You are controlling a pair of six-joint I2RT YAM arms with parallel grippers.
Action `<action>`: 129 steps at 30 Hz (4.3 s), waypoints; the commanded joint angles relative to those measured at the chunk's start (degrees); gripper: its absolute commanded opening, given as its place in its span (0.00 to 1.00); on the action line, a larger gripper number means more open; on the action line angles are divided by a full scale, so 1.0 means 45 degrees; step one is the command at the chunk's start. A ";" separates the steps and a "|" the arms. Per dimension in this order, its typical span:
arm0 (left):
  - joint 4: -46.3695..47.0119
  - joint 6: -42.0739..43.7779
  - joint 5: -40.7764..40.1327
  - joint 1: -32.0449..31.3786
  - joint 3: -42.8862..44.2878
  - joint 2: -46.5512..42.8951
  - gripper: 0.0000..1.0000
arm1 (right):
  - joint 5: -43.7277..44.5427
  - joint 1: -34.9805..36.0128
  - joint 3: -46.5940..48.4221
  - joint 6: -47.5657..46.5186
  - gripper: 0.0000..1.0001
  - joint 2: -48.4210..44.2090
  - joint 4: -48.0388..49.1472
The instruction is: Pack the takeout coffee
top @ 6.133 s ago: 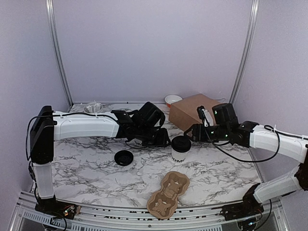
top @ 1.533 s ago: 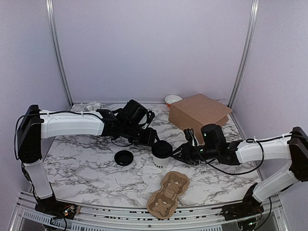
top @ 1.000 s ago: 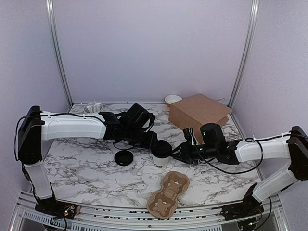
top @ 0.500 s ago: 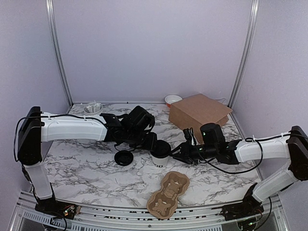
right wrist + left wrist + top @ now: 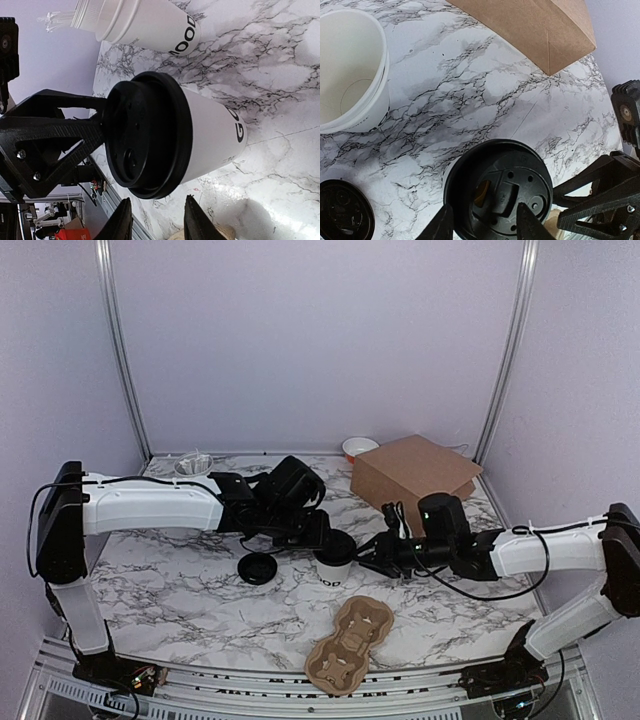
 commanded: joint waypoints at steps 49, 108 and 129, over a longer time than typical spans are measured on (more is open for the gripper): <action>-0.0761 0.0813 0.0548 0.0613 0.0503 -0.0041 0.46 | -0.0733 -0.1267 0.0683 -0.0643 0.36 0.0353 -0.0138; -0.0260 0.0676 0.0572 0.0285 -0.0080 0.0596 0.50 | 0.0848 -0.0309 0.2128 -0.1390 0.31 0.0983 -0.1672; -0.0253 0.0842 0.0709 0.0276 0.0005 0.0633 0.50 | 0.0088 -0.1172 0.2563 -0.1345 0.31 0.2128 -0.0644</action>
